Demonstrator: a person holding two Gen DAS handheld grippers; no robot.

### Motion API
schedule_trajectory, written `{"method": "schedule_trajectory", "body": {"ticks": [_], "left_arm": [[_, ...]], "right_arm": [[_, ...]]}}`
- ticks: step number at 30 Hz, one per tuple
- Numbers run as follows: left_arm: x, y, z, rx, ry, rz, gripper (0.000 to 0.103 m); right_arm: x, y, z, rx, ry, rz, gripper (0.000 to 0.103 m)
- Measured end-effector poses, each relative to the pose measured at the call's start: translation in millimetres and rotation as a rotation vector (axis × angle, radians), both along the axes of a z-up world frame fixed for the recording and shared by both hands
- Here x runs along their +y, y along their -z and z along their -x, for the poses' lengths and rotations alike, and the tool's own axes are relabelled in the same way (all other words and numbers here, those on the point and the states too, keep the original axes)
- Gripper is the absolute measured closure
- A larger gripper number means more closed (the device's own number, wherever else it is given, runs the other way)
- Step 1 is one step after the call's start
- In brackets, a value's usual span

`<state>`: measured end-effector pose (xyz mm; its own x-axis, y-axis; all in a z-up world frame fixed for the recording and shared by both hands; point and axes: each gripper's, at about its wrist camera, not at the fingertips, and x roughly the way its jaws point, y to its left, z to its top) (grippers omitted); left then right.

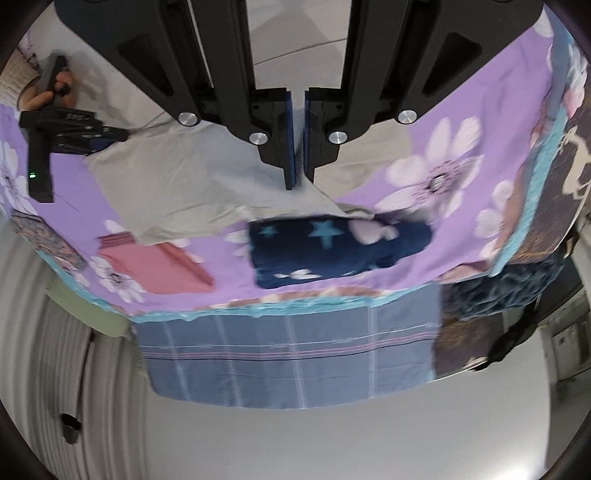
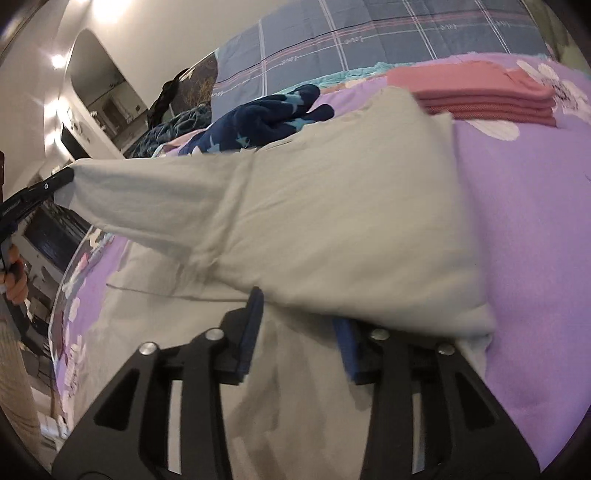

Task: Fold small clothes

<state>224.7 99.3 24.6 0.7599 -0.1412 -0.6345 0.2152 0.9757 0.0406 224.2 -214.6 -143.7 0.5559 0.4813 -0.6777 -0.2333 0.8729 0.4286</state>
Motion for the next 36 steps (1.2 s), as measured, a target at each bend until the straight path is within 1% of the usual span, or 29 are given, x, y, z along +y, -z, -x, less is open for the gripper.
{"method": "schedule_trajectory", "body": {"ticks": [2,4,6,7,8,9,10,11,12,14,16,19,20,21,23,25,26,27,28,29,30,31,32,34,35,36], "left_arm": [[18,10,0,0.021,-0.035,-0.009,0.099],[33,27,-1,0.067,-0.068,-0.002,0.099],[52,56,-5,0.134,-0.105,-0.003,0.099],[56,65,-6,0.157,-0.11,0.003,0.099],[62,84,-8,0.209,-0.119,0.011,0.097],[66,100,-9,0.251,-0.133,0.002,0.093],[69,110,-10,0.277,-0.145,-0.009,0.086],[72,124,-10,0.307,-0.165,-0.03,0.071],[75,130,-9,0.311,-0.178,-0.037,0.061],[80,131,-3,0.282,-0.184,-0.013,0.056],[81,126,0,0.275,-0.181,0.016,0.055],[76,118,-3,0.249,-0.153,0.005,0.052],[73,116,-7,0.243,-0.146,0.011,0.05],[72,114,-11,0.24,-0.139,0.026,0.05],[71,112,-29,0.256,-0.126,0.07,0.05],[69,113,-47,0.275,-0.145,0.083,0.05],[69,116,-61,0.288,-0.16,0.076,0.052],[69,118,-68,0.296,-0.166,0.07,0.068],[69,120,-73,0.305,-0.166,0.062,0.08],[67,123,-80,0.317,-0.168,0.043,0.098],[66,123,-82,0.318,-0.17,0.026,0.1],[64,122,-81,0.304,-0.173,0.009,0.1],[60,115,-75,0.253,-0.174,-0.019,0.1],[54,101,-60,0.151,-0.167,-0.048,0.1],[52,93,-51,0.087,-0.174,-0.063,0.1],[53,90,-46,0.052,-0.187,-0.074,0.099]], "right_arm": [[3,-1,1,-0.01,-0.009,0.025,0.058],[5,-1,4,-0.015,-0.017,0.039,0.054],[8,-2,5,-0.019,-0.024,0.045,0.052],[7,-2,6,-0.02,-0.027,0.046,0.051],[8,-1,6,-0.02,-0.028,0.05,0.051],[8,-1,6,-0.021,-0.03,0.053,0.05],[9,-2,6,-0.022,-0.033,0.058,0.049],[10,-1,6,-0.023,-0.036,0.063,0.048],[11,-2,6,-0.024,-0.04,0.07,0.047],[13,-2,8,-0.025,-0.051,0.092,0.046],[16,-3,11,-0.032,-0.066,0.123,0.044],[19,-3,14,-0.037,-0.084,0.148,0.043],[19,-3,14,-0.038,-0.086,0.15,0.043],[20,-3,14,-0.039,-0.089,0.152,0.042],[19,-2,14,-0.037,-0.091,0.152,0.042],[20,-1,15,-0.037,-0.093,0.157,0.04],[21,-1,15,-0.04,-0.095,0.161,0.04],[21,-1,16,-0.042,-0.096,0.163,0.039],[22,-1,16,-0.042,-0.096,0.162,0.039],[21,0,16,-0.042,-0.097,0.157,0.039],[20,0,16,-0.041,-0.097,0.152,0.039],[19,0,16,-0.041,-0.097,0.144,0.039],[18,0,15,-0.039,-0.097,0.133,0.039],[15,1,15,-0.035,-0.098,0.111,0.038],[14,1,15,-0.033,-0.098,0.104,0.038],[13,1,14,-0.031,-0.099,0.092,0.037]]}}
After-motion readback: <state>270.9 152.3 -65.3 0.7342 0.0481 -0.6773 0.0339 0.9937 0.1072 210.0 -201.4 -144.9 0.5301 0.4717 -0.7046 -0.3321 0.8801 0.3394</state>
